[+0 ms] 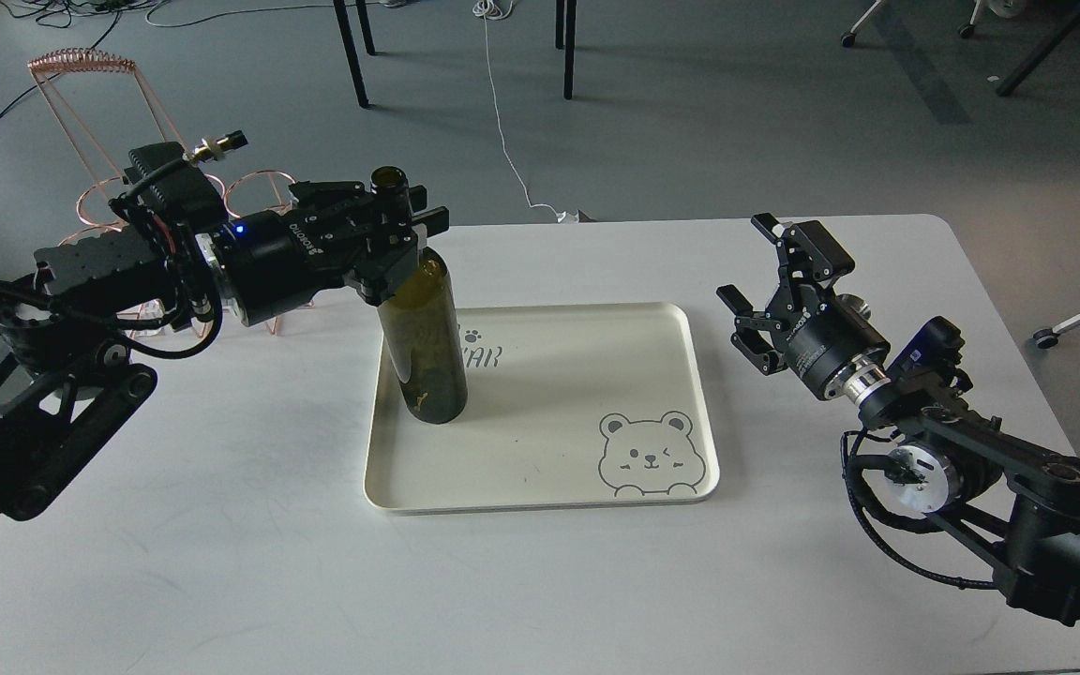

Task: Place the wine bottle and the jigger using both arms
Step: 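Close the left gripper on the bottle and lift it off the tray, then carry the bottle with the left gripper over the copper wine rack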

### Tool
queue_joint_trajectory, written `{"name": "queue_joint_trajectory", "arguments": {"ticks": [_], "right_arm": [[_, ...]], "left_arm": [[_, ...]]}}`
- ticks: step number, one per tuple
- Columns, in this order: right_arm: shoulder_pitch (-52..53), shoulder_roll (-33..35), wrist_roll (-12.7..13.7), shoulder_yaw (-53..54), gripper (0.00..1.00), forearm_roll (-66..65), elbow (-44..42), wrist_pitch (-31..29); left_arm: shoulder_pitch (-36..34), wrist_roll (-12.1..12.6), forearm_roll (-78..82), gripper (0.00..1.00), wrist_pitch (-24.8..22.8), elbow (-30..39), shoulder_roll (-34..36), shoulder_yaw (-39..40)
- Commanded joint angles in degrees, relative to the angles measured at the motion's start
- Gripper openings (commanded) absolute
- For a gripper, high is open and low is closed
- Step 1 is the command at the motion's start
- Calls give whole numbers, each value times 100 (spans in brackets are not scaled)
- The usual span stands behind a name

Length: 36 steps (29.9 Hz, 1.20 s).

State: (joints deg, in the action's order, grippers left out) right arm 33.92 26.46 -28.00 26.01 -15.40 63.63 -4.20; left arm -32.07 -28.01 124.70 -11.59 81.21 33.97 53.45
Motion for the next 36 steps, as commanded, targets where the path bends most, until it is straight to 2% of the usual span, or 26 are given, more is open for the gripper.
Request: {"name": "queue_joint_trajectory", "arguments": {"ticks": [1, 4, 9, 15, 22, 27, 36], "right_arm": [[0, 0, 0, 0, 99, -15, 1, 7], [0, 0, 0, 0, 99, -24, 1, 7], [0, -9, 0, 0, 99, -24, 1, 15], [-35, -9, 0, 0, 98, -24, 1, 15], [-114, -18, 0, 0, 99, -217, -26, 24], [-176, -18, 0, 9, 99, -270, -26, 42], [-176, -18, 0, 44, 99, -270, -26, 68]], "left_arm": [[-124, 1, -16, 14, 69, 9, 4, 8], [-361, 1, -59, 14, 78, 9, 13, 16], [-1230, 1, -515, 15, 8, -69, 363, -1], [-1829, 1, -1316, 15, -89, -851, 777, -10], [-1970, 1, -1316, 15, -80, -1713, 1252, -10], [-1988, 1, -1299, 15, -80, -2100, 1252, -54], [-2550, 1, -1343, 15, 245, -2715, 1191, -853]]}}
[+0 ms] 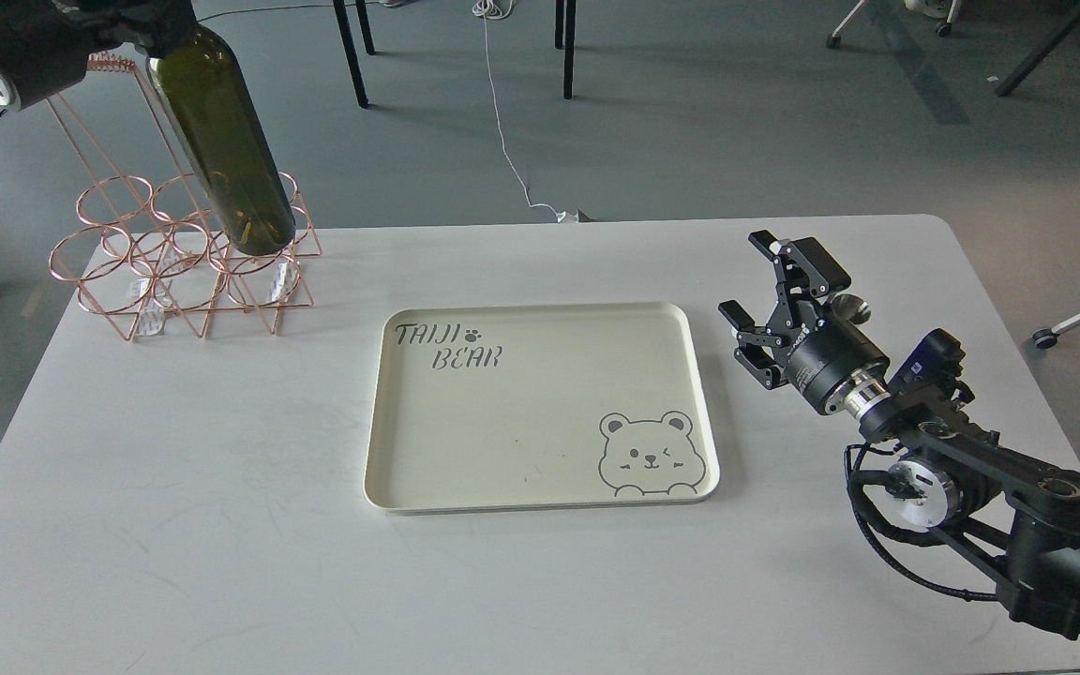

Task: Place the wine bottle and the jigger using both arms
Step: 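Carry the bottle with the left gripper over the copper wine rack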

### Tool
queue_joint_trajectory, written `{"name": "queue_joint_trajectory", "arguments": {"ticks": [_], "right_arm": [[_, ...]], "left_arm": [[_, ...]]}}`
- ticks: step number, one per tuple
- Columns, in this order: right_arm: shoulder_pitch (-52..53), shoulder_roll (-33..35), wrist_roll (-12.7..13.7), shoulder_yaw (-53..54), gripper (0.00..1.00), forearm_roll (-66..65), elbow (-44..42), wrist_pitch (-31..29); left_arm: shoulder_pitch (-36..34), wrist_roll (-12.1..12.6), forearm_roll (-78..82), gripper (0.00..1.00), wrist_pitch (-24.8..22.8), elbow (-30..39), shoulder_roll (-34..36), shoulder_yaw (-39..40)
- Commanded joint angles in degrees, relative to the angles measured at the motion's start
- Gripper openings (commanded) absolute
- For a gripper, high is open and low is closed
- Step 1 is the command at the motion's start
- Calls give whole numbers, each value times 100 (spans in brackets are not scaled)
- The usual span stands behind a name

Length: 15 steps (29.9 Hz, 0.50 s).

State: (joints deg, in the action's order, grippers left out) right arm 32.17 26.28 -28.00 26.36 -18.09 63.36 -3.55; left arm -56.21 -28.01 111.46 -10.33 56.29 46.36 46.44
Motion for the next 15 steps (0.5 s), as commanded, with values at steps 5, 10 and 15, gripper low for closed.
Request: {"name": "queue_joint_trajectory", "arguments": {"ticks": [5, 10, 15], "right_arm": [[0, 0, 0, 1, 98, 7, 1, 3], [0, 0, 0, 1, 99, -2, 1, 3], [0, 0, 0, 1, 99, -2, 1, 3]], "left_arm": [[-215, 1, -1, 15, 137, -417, -144, -188], [-206, 1, -1, 15, 137, -426, -171, -293], [-206, 1, 8, 15, 137, -426, -162, -346]]}}
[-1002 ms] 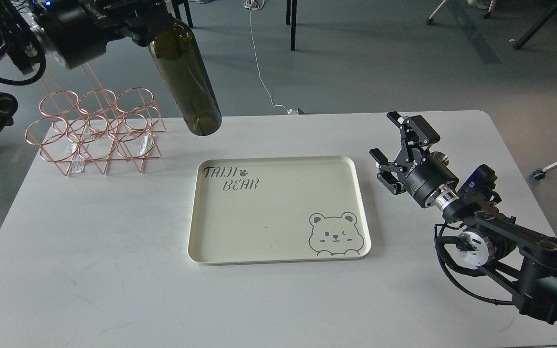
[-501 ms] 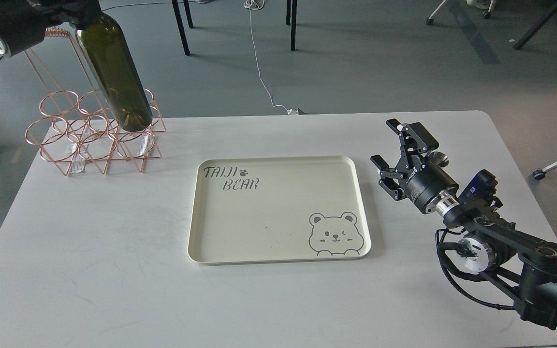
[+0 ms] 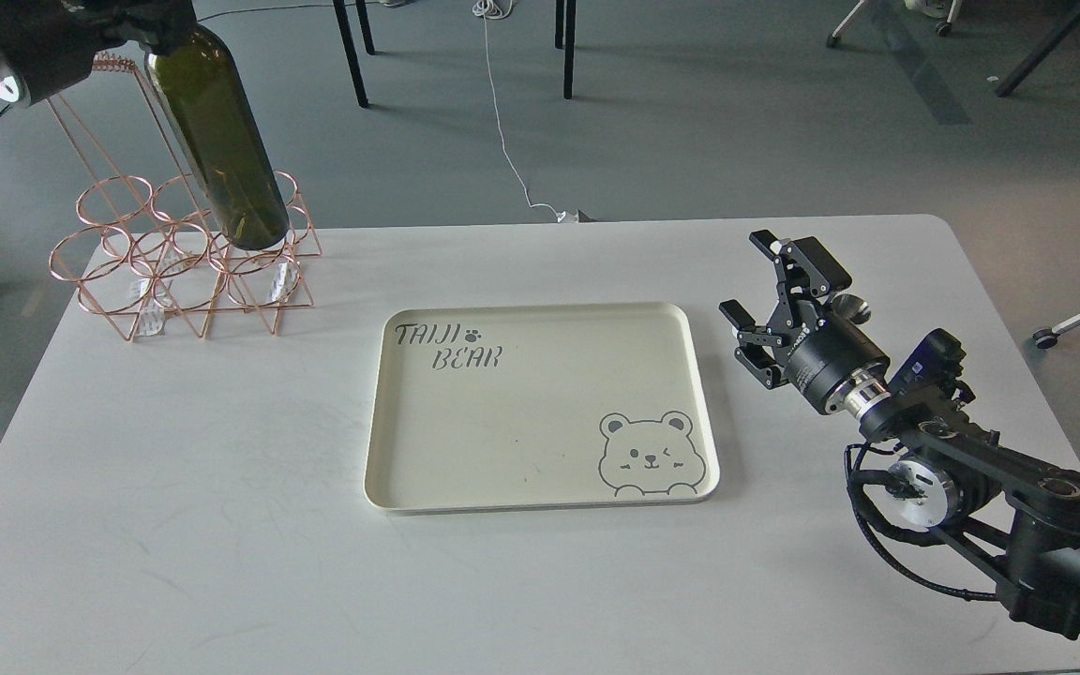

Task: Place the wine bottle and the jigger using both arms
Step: 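Carry the bottle with the left gripper over the copper wine rack, then lower the bottle upright into a slot of the wine rack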

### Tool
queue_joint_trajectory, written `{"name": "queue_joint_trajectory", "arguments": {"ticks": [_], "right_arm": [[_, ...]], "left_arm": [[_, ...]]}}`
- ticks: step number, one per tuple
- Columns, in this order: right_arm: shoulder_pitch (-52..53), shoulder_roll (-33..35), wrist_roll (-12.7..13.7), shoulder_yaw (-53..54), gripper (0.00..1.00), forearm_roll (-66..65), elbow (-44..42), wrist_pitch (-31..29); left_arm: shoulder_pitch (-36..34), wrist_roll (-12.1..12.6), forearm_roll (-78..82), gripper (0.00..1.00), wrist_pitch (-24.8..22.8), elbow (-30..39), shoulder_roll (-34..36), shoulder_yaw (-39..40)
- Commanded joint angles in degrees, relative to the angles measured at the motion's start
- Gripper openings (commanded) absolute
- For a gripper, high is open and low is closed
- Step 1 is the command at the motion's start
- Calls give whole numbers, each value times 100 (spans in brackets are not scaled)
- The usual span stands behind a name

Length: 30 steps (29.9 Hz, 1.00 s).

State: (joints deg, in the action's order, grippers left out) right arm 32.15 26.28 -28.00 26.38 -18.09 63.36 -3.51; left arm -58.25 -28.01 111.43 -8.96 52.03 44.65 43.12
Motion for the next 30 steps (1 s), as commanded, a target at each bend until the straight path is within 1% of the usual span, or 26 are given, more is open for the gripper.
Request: {"name": "queue_joint_trajectory", "arguments": {"ticks": [1, 15, 20, 30], "right_arm": [[-7, 0, 0, -1, 99, -2, 1, 0], [2, 0, 0, -1, 99, -2, 1, 35], [2, 0, 0, -1, 99, -2, 1, 35], [2, 0, 0, -1, 99, 7, 1, 44]], "left_arm": [[-2, 1, 10, 15, -1, 0, 18, -23], [33, 1, 54, 16, -1, 9, 44, -31], [-2, 1, 19, 16, -1, 26, 27, -277], [33, 1, 10, 16, 43, 9, -8, -286]]}}
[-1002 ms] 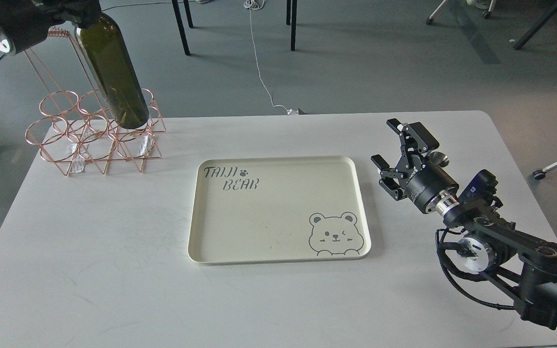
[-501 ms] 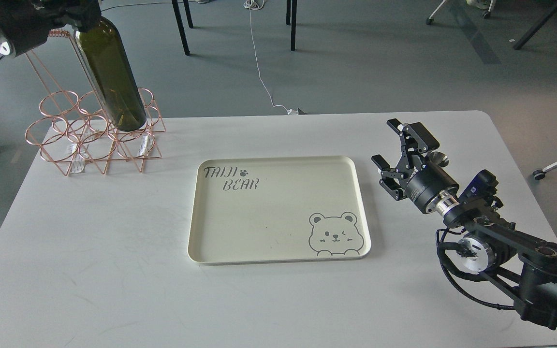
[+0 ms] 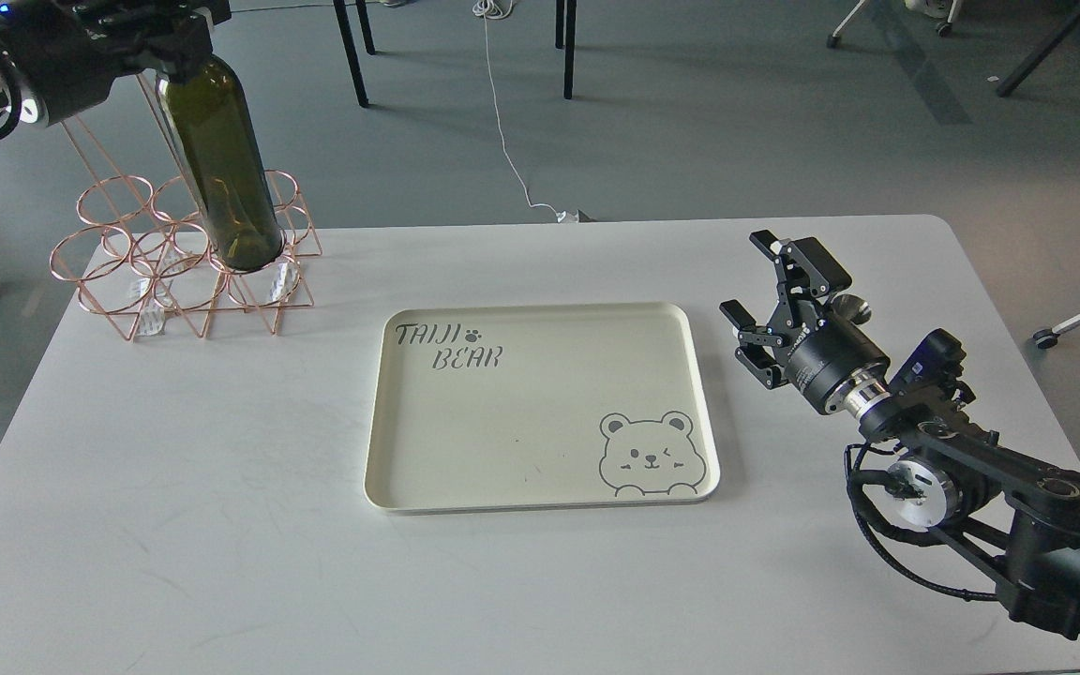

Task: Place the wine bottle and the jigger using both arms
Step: 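Lower the bottle upright into a slot of the wine rack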

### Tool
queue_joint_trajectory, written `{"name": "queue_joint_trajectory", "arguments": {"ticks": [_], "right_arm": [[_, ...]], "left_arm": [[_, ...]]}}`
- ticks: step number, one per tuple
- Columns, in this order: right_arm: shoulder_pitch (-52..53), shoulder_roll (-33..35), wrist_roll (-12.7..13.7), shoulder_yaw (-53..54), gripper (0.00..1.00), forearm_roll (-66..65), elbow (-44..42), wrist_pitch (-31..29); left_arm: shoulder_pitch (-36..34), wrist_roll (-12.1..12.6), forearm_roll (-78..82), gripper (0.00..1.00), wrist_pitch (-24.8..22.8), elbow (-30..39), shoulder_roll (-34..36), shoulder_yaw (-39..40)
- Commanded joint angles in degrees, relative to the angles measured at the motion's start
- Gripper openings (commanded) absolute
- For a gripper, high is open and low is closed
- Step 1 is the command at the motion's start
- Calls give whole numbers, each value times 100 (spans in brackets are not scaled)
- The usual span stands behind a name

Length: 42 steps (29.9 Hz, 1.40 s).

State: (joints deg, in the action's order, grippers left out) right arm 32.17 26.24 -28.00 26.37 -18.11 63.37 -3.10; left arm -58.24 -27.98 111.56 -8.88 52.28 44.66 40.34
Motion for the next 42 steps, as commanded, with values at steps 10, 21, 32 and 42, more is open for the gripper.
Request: {"name": "queue_joint_trajectory", "arguments": {"ticks": [10, 21, 32, 42], "right_arm": [[0, -13, 0, 0, 99, 0, 9, 2], [0, -22, 0, -9, 99, 0, 0, 2], [-62, -22, 0, -9, 99, -9, 9, 2], [-62, -31, 0, -26, 99, -9, 0, 2]], "left_arm": [[41, -2, -11, 17, 132, -113, -19, -17], [58, -2, -20, 18, 334, -359, -168, -35], [146, -2, -20, 18, 343, -376, -194, -35], [322, -2, -20, 21, 554, -491, -221, -17]]}}
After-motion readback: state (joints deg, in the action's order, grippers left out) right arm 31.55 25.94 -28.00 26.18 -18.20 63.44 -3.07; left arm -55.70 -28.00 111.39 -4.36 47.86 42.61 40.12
